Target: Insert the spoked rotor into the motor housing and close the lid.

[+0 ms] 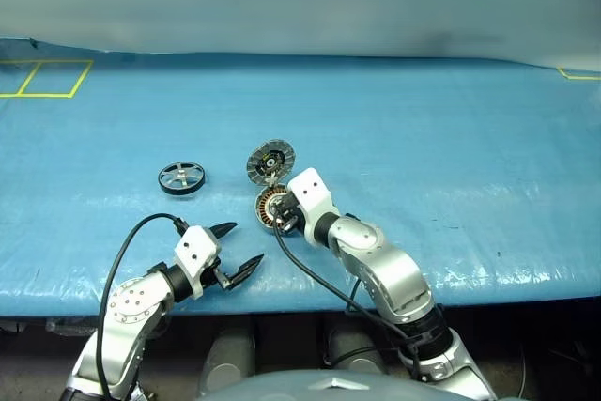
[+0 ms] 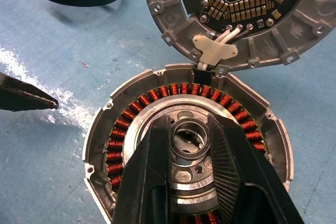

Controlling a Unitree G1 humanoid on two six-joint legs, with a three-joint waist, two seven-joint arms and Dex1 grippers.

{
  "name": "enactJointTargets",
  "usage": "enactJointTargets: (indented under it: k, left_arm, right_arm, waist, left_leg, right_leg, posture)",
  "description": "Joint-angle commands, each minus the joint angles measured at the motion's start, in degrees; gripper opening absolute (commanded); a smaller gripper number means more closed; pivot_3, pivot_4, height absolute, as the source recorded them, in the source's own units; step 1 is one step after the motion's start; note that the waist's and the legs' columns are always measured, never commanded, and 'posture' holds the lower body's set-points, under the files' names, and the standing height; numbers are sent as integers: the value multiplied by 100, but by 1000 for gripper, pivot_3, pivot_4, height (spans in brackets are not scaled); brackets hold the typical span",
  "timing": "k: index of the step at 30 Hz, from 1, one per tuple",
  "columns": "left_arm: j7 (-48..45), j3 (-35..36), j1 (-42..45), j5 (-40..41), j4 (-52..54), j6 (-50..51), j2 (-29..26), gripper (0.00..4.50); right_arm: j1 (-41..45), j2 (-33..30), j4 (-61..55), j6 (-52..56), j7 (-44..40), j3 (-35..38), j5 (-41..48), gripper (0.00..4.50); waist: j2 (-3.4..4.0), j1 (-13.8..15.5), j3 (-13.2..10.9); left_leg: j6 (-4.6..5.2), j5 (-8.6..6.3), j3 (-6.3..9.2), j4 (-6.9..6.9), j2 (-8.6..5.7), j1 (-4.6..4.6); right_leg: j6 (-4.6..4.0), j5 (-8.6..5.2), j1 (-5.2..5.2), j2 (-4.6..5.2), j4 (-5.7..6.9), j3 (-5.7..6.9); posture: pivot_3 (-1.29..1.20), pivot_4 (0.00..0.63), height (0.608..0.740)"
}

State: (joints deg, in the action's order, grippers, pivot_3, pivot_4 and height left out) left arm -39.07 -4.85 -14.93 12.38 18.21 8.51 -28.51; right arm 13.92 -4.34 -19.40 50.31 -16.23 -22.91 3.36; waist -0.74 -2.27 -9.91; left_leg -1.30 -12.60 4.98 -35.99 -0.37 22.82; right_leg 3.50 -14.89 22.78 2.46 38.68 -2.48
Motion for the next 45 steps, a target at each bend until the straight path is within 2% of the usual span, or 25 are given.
enactJointTargets:
  k: [1,8,13,20,24,28,45]
  left_arm:
    - [-32,79,21,67,21,-57,-1,4500]
    - [-23,79,34,42,-11,-73,-6,4500]
    - [-20,77,33,42,-18,-71,-5,4500]
    - [-7,82,9,57,-7,-55,6,4500]
    - [-13,78,7,69,-8,-53,10,4500]
    - [-24,75,14,72,-16,-75,16,4500]
    - [-33,104,-79,91,45,-61,-3,4500]
  right_arm:
    - [-56,-9,-113,7,6,18,44,666]
    - [-48,-59,-83,10,-10,12,49,666]
    - [-25,-28,-152,-35,39,47,63,2309]
    - [182,55,-969,176,4,332,331,2309]
    - [218,50,-1158,379,71,354,359,1380]
    - [168,-22,-964,473,229,104,163,20]
    - [559,-111,-669,1224,443,-249,-62,20]
  waist:
    - [0,0,0]
    - [0,1,0]
    - [0,2,0]
    - [-1,7,0]
    - [0,0,0]
    - [-1,2,0]
    - [-1,1,0]
  left_leg:
    - [0,0,0,0,0,0]
    - [0,0,0,0,0,-1]
    - [0,0,0,0,0,-1]
    - [1,1,0,-2,-1,1]
    - [1,1,2,4,1,1]
    - [1,1,0,4,0,1]
    - [1,1,1,4,0,2]
  right_leg:
    - [0,0,0,0,0,0]
    - [1,-1,0,0,0,0]
    - [1,-1,-1,0,0,0]
    - [3,0,0,2,-1,-1]
    - [2,0,3,-1,0,0]
    - [0,0,3,1,-1,0]
    - [0,-1,3,1,-2,0]
  posture:
    - [0,150,740]
    - [0,150,740]
    - [0,150,740]
    - [0,150,740]
    - [0,150,740]
    - [0,150,740]
    - [0,150,740]
